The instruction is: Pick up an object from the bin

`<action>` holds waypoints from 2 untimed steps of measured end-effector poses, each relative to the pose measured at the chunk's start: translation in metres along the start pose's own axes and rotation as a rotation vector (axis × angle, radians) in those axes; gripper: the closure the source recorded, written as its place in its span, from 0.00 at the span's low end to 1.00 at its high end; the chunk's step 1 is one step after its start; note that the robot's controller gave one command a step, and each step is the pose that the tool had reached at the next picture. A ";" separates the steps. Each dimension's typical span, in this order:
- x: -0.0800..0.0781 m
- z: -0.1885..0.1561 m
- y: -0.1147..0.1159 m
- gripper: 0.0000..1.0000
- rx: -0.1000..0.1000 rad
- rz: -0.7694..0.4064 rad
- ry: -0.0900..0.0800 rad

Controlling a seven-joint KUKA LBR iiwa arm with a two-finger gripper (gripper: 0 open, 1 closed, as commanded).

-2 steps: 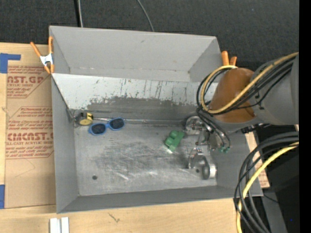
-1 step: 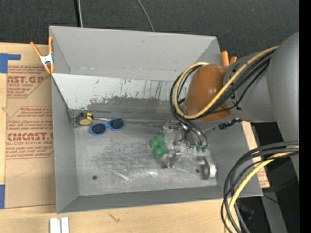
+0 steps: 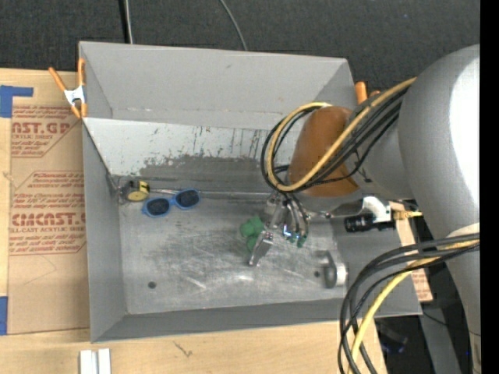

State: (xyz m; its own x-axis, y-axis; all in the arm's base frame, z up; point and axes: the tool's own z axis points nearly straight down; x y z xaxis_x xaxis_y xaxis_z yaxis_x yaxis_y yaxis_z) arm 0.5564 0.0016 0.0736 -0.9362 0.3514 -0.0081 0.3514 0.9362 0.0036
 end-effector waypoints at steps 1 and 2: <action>-0.002 -0.003 0.000 1.00 -0.001 -0.001 -0.005; 0.011 -0.090 0.010 1.00 0.001 -0.322 0.003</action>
Offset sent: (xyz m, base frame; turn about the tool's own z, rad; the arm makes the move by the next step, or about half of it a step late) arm 0.0000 0.0000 0.0000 0.0000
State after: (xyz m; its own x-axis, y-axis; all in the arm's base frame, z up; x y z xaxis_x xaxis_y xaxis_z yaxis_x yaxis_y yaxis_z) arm 0.5488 0.0143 0.1635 -0.9993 0.0370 -0.0054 0.0370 0.9993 0.0003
